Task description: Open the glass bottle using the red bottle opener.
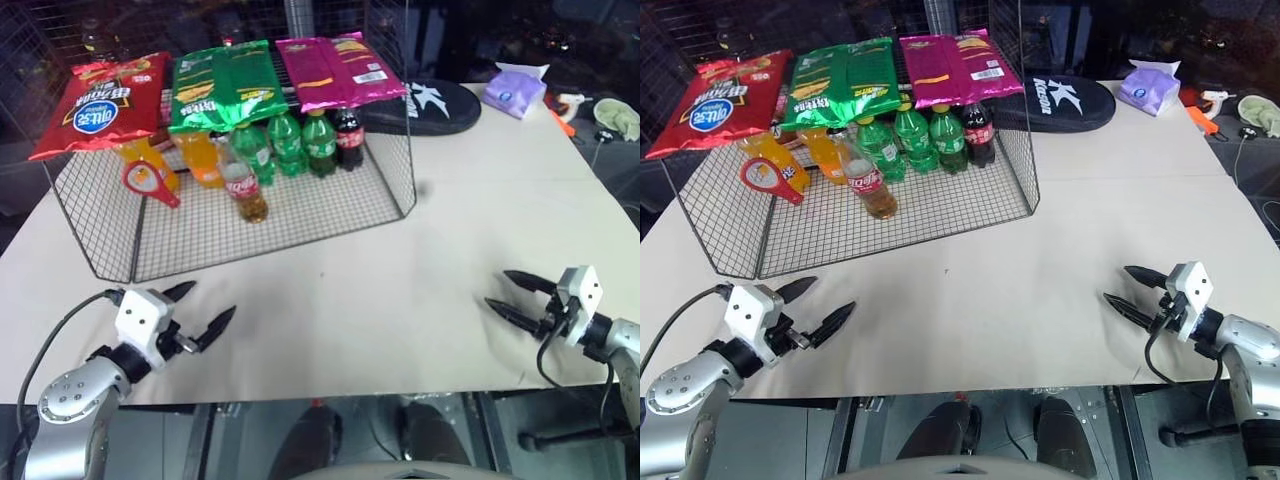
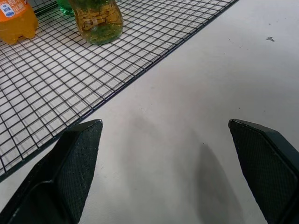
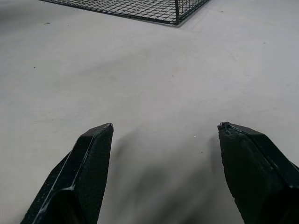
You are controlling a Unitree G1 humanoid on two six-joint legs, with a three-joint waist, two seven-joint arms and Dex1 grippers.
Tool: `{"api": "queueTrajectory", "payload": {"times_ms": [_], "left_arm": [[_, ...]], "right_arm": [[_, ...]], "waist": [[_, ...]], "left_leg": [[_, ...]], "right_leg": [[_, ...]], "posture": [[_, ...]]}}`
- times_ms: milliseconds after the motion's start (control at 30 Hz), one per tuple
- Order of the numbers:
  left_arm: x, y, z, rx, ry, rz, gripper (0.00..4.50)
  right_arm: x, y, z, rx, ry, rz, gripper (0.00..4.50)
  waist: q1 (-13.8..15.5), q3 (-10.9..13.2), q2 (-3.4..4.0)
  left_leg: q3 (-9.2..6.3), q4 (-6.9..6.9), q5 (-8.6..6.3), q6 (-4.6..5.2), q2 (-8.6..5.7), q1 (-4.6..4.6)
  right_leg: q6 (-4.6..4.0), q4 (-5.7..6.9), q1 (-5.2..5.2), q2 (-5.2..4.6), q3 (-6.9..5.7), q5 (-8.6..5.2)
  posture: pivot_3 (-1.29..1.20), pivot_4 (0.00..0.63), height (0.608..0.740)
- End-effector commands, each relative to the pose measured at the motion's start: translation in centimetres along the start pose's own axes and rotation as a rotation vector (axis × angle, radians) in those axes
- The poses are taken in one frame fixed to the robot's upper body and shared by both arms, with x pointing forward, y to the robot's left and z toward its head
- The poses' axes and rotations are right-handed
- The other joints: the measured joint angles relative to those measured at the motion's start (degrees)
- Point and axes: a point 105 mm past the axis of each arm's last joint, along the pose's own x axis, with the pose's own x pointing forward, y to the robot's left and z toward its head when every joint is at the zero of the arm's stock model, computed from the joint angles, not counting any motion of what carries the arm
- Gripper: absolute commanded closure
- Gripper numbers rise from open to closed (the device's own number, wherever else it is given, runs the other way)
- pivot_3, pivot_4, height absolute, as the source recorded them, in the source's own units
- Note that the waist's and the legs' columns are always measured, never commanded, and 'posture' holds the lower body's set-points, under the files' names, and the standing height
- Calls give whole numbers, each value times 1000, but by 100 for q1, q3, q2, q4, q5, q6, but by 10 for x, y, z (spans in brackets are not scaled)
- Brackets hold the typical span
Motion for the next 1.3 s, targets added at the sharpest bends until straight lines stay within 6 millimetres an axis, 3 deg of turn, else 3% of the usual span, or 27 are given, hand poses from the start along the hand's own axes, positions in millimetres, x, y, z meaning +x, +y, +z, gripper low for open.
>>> {"api": "queueTrajectory", "payload": {"times_ms": [33, 733, 900, 1000, 1133, 1300], "left_arm": [[-2, 4, 7, 7, -31, 6, 0], [2, 5, 13, -12, -76, 40, 0], [9, 20, 30, -10, -140, 123, 0], [14, 42, 48, -10, -206, 226, 0], [16, 74, 69, -40, -280, 392, 0], [23, 90, 83, -63, -312, 438, 0]], "right_arm": [[-4, -5, 13, -50, -33, -14, 884], [11, 9, 23, -68, -72, 36, 884], [25, 28, 49, -55, -184, 130, 884], [35, 44, 84, -32, -359, 186, 884], [36, 65, 118, 22, -499, 318, 884], [33, 77, 142, 86, -587, 420, 884]], "waist": [[0, 0, 0], [1, 0, 0], [3, 0, 0], [3, 1, -3], [4, 2, -3], [4, 2, -4]], "left_leg": [[0, 0, 0, 0, 0, 0], [0, 0, 1, -1, 0, 0], [-2, 0, 1, -2, 1, 0], [-7, 1, 2, -4, 2, -4], [-8, 2, 5, -10, 1, -5], [-12, 2, 5, -10, -6, -11]], "right_leg": [[0, 0, 0, 0, 0, 0], [0, 0, 0, 0, 0, 0], [0, 1, -1, 0, -1, 0], [0, 1, -3, 1, -4, 0], [0, 1, -4, 3, -6, 0], [0, -3, -5, 5, -11, 0]], "posture": [[0, 150, 740], [0, 150, 740], [0, 150, 740], [0, 150, 740], [0, 150, 740], [0, 150, 740]]}}
